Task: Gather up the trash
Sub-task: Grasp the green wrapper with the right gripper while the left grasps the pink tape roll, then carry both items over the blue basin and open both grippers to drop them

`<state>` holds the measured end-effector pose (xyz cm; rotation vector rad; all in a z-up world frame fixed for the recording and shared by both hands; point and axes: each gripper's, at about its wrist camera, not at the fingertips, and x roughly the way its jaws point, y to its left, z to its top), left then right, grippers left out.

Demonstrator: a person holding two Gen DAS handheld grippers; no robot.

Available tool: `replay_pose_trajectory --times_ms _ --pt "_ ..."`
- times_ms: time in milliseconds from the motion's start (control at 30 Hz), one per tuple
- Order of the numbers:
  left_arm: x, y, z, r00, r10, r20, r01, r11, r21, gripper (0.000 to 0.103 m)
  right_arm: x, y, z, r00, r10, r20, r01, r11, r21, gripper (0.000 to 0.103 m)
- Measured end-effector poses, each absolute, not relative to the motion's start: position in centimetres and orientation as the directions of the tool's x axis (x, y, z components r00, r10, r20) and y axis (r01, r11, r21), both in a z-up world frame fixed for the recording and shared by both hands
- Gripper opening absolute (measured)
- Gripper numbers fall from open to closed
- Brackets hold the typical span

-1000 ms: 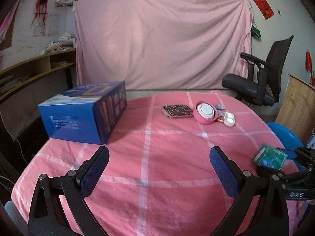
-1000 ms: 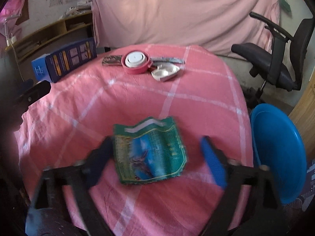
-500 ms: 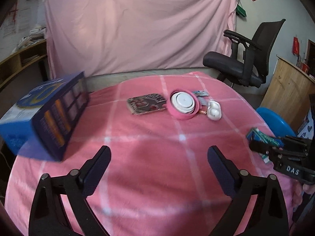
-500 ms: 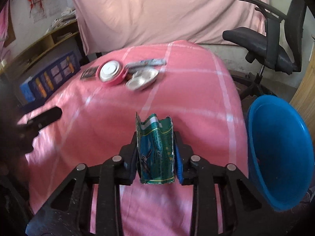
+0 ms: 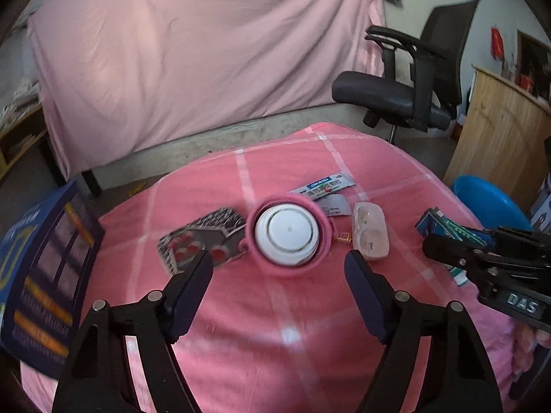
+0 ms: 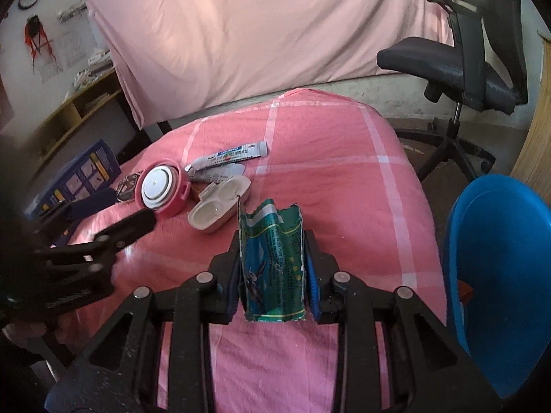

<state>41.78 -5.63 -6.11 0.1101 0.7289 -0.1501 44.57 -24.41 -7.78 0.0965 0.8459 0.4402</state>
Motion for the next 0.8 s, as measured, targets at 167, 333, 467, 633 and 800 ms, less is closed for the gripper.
replay_pose_trajectory --times_ms 167,333,467,633,800 --pt "43.5 -6.2 -6.9 0.721 -0.077 -0.688 0.176 0.982 0.074 0.072 44.7 -25.2 -8.0 0.568 0.456 -0.686 -0.332 0.889 0.316 0.057" --pt "44.6 -6.7 -7.9 0.687 -0.047 -0.725 0.177 0.979 0.105 0.061 44.5 -25.2 -8.0 0.565 0.468 -0.680 -0.331 0.883 0.332 0.057" --pt "44.3 -7.6 -7.9 0.698 -0.034 -0.716 0.193 0.971 0.142 0.052 44.4 -25.5 -8.0 0.565 0.478 -0.672 -0.332 0.878 0.346 0.057" --pt "42.4 -6.7 -7.1 0.733 -0.059 -0.678 0.166 0.981 0.095 0.052 43.9 -25.9 -7.7 0.576 0.497 -0.649 -0.347 0.867 0.357 0.057" --pt "38.8 -5.1 -5.5 0.797 -0.116 -0.593 0.116 0.993 -0.038 0.052 42.2 -26.0 -6.2 0.635 0.519 -0.572 -0.396 0.855 0.336 0.057"
